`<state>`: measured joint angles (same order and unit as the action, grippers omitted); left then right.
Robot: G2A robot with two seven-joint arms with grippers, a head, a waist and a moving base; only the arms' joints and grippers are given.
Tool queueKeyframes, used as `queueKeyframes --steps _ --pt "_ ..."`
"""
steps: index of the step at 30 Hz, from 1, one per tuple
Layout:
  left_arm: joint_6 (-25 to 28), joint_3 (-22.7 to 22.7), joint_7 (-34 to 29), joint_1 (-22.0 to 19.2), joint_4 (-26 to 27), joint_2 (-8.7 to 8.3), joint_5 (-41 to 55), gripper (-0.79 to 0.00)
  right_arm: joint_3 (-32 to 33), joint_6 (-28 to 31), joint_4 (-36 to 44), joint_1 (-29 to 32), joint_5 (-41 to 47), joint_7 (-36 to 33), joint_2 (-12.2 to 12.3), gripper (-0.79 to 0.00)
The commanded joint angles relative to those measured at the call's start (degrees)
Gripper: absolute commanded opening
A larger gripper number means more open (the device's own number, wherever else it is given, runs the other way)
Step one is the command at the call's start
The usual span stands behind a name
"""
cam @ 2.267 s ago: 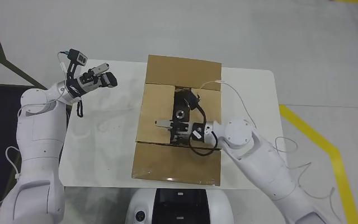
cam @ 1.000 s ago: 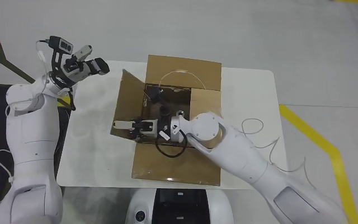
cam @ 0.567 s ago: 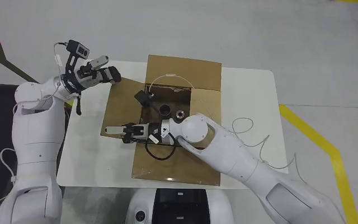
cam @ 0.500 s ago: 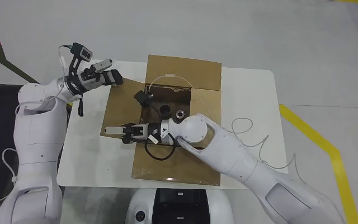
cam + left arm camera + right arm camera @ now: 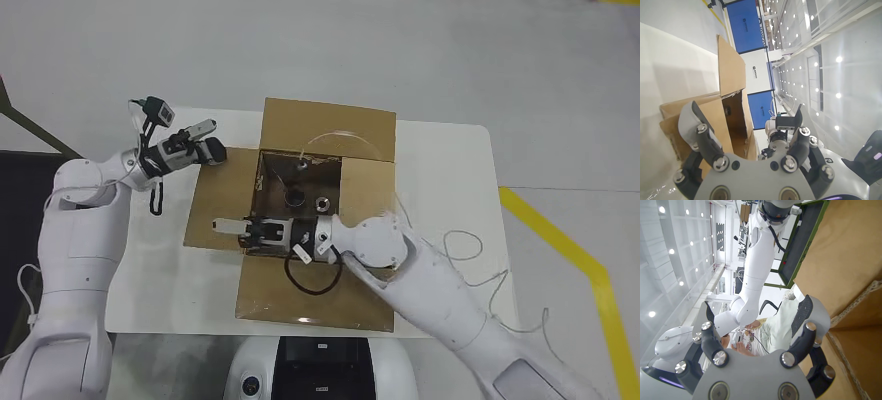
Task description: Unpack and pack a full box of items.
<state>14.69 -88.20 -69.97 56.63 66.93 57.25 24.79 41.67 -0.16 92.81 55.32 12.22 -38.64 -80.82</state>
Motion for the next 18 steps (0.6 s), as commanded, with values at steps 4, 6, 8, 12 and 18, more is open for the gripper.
queueKeyframes --steps 4,6,8,12,18 --pt "0.52 1.59 1.17 -0.24 -2.14 0.11 -0.77 0.000 5.33 -1.56 5.13 5.08 -2.02 -1.09 1.89 0.000" --pt "0.74 2.08 1.34 -0.43 -2.78 0.14 -0.93 0.000 6.87 -1.87 6.55 6.60 -2.53 -1.48 2.42 0.000" --pt "0.89 2.38 1.44 -0.70 -3.34 0.11 -1.24 0.000 8.11 -2.04 7.68 7.88 -2.98 -1.85 2.84 0.000" --pt "1.18 2.37 1.63 -1.34 -3.85 -0.04 -1.23 0.000 10.01 -2.41 8.83 9.66 -3.35 -2.47 3.46 0.000" --pt "1.68 0.54 0.71 -0.61 -0.74 -0.60 0.32 0.000 12.42 -2.51 9.57 11.85 -3.23 -3.05 4.19 0.000"
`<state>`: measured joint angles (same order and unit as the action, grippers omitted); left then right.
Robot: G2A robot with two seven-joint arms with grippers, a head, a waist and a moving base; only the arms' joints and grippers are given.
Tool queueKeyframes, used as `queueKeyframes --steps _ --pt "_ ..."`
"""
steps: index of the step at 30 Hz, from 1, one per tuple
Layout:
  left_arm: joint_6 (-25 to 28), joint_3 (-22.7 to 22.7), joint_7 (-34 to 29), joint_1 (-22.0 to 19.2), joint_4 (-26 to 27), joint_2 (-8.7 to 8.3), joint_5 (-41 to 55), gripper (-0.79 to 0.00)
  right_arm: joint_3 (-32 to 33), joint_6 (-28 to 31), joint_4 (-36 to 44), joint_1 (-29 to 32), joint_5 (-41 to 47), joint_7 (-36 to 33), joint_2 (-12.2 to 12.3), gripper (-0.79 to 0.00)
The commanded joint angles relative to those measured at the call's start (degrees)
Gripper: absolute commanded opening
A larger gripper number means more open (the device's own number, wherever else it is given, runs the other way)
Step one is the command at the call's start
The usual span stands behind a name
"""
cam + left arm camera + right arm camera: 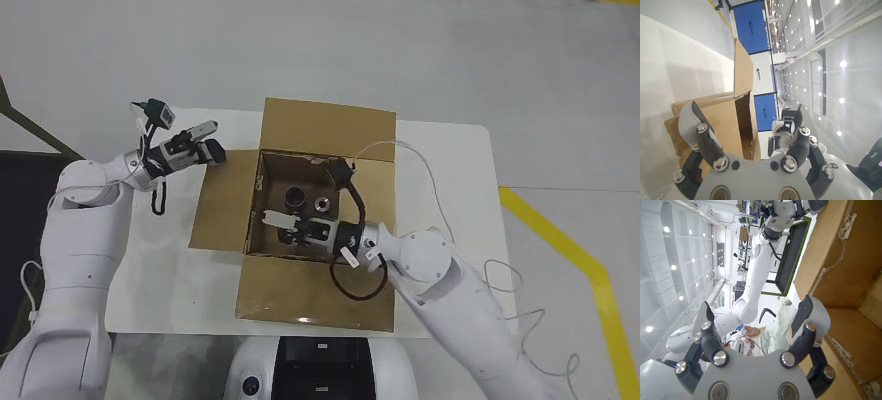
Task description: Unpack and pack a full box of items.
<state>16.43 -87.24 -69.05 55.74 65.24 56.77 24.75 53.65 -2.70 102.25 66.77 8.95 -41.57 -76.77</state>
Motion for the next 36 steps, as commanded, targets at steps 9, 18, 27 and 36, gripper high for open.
queueKeyframes --steps 9,18,27,36 --pt "-2.10 -2.22 0.36 1.79 9.60 -0.83 1.24 0.000 4.70 0.44 3.43 5.02 -0.74 -0.04 1.44 0.000" --pt "-4.42 0.71 2.10 -0.13 14.87 -0.71 0.55 0.000 9.57 0.98 7.20 10.20 -0.76 -0.56 2.81 0.000" --pt "-8.46 5.93 5.85 0.68 21.21 -0.37 -4.15 0.000 13.01 0.85 12.01 15.20 -2.05 -1.91 4.08 0.000" --pt "-9.30 7.99 6.62 3.05 29.24 -0.71 -10.66 0.000 14.28 0.94 14.63 18.08 -2.99 -2.04 4.88 0.000"
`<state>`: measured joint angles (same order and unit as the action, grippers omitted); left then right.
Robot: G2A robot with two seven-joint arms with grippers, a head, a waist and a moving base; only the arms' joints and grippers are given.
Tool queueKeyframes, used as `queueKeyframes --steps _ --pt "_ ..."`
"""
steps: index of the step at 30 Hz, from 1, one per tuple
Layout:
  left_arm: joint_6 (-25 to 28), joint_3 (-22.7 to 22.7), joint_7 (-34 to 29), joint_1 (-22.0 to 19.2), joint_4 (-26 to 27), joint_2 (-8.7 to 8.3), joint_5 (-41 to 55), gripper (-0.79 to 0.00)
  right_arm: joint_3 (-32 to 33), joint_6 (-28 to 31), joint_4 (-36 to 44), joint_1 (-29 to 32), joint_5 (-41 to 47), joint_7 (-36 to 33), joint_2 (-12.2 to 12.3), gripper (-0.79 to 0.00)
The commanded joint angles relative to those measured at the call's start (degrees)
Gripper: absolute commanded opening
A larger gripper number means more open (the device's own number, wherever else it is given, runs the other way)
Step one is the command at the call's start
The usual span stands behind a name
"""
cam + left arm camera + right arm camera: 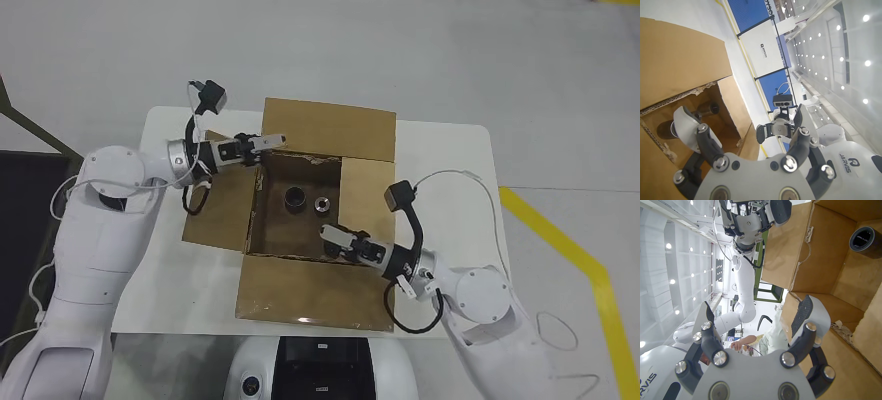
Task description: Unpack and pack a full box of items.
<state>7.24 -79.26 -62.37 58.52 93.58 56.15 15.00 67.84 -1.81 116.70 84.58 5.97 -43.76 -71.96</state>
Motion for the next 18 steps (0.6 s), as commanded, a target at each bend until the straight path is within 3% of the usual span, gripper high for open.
queueKeyframes --steps 1,18 --pt "-0.26 -0.02 -0.14 0.43 1.62 -0.17 -1.67 0.000 0.16 0.04 0.24 0.51 0.03 0.26 0.13 0.000" --pt "-0.65 -0.13 -0.35 0.74 3.02 -0.37 -3.40 0.000 0.48 -0.27 -0.18 0.84 1.46 0.61 0.33 0.000"
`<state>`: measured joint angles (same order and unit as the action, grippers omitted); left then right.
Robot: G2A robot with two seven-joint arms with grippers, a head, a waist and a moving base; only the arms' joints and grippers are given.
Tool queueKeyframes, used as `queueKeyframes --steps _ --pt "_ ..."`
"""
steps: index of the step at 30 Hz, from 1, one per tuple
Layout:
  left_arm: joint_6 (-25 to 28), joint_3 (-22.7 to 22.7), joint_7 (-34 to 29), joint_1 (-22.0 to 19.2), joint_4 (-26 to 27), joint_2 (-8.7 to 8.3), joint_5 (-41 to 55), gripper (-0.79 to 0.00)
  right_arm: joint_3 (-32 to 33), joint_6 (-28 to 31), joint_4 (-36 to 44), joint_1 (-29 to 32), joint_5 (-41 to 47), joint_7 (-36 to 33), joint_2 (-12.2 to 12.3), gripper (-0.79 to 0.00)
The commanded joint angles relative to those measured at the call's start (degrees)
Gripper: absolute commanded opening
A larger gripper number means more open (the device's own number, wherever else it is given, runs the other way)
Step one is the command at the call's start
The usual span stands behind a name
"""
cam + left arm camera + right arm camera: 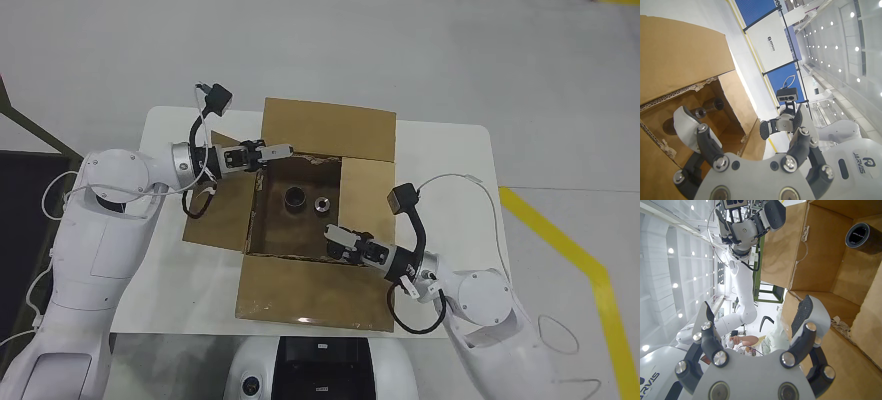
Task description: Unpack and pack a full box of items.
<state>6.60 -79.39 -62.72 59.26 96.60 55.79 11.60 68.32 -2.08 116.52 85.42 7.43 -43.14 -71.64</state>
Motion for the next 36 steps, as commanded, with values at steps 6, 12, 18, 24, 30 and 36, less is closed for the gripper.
queueKeyframes --steps 6,12,18,24,30,36 --pt "-1.01 1.20 1.89 0.90 1.59 0.04 -1.37 0.000 -0.58 -1.82 0.63 0.10 -0.81 0.81 0.16 0.000" --pt "-3.49 5.24 3.17 -1.50 3.73 0.49 -3.96 0.000 1.07 -2.73 3.77 3.00 -1.94 -0.14 0.89 0.000" --pt "-6.58 11.01 4.78 -5.08 4.06 1.35 -7.00 0.000 3.62 -1.78 6.66 6.97 -2.21 0.13 1.62 0.000" --pt "-9.14 16.80 5.84 -9.27 3.05 2.52 -8.59 0.000 4.89 0.03 7.10 9.93 1.43 -3.16 2.22 0.000" --pt "-10.20 22.62 8.14 -11.06 1.52 3.88 -9.41 0.000 6.66 2.22 8.01 11.89 4.22 -6.79 2.89 0.000" --pt "-10.18 26.65 10.17 -12.25 -2.48 5.05 -10.55 0.000 7.26 2.97 8.59 12.67 5.50 -9.07 3.42 0.000"
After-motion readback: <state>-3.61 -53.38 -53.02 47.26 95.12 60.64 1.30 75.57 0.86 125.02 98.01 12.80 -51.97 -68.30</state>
